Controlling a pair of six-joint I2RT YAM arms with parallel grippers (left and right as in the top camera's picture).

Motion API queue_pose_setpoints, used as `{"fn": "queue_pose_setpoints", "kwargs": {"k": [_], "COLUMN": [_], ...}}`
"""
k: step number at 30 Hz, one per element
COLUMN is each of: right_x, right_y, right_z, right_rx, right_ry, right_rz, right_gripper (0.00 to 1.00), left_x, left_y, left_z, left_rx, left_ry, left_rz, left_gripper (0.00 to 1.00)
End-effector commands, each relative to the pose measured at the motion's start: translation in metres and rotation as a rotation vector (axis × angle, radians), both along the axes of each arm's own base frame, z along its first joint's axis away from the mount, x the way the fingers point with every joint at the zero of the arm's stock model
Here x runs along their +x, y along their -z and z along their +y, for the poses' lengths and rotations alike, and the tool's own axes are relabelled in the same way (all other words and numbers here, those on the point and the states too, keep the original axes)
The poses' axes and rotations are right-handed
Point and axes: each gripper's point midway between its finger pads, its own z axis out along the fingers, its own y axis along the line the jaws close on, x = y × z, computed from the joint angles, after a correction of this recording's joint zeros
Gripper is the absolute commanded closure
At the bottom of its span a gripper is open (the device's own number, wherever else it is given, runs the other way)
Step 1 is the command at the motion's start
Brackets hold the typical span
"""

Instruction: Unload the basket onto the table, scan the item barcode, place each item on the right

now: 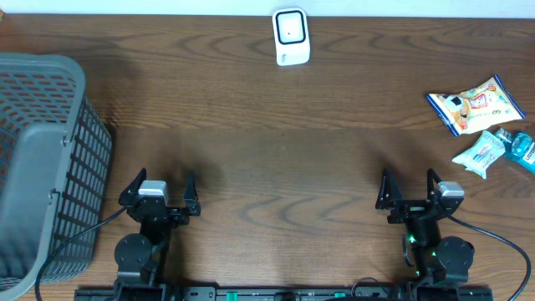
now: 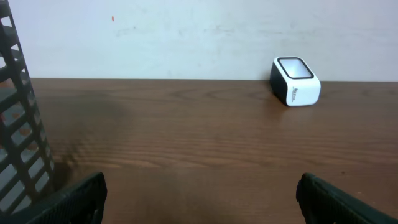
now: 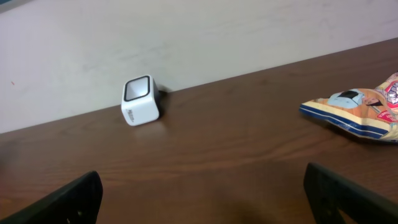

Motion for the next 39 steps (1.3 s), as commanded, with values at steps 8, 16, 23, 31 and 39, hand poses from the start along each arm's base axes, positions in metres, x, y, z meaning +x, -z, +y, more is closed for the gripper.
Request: {"fn": "queue_pose_setpoints", "kwargs": {"k": [8,16,23,31,39], "right_x": [0.0001,0.0001,0.0001,0.0001,0.0001], "right_y": [0.0021,0.0021,0.0021,0.0021,0.0021], "right_z": [0.0002,0.0002,0.0002,0.0002,0.0003], "right_rx": [-0.016,-0.016,-0.016,-0.016,-0.016], "right_ry": [-0.001,-0.001,-0.001,-0.001,-0.001], "right_rz": [0.006,0.006,0.006,0.006,0.006], "right_gripper": [0.01,0.01,0.01,0.01,0.01], "left_x": [-0.0006,-0.0006,-0.0006,-0.0006,-0.0006], "left_y": [0.0149,0.0153,0.0153,0.0153,0.0153], "left_z": [0.0019,0.0019,0.0018,0.0019,0.0019], "left_rx": [0.002,0.002,0.002,0.002,0.002], "left_ry": [-0.009,-0.009,-0.009,-0.009,-0.009], "left_rz": [0.043,0.045,0.045,0.045,0.045], "left_gripper": [0.02,0.02,0.02,0.02,0.02]}}
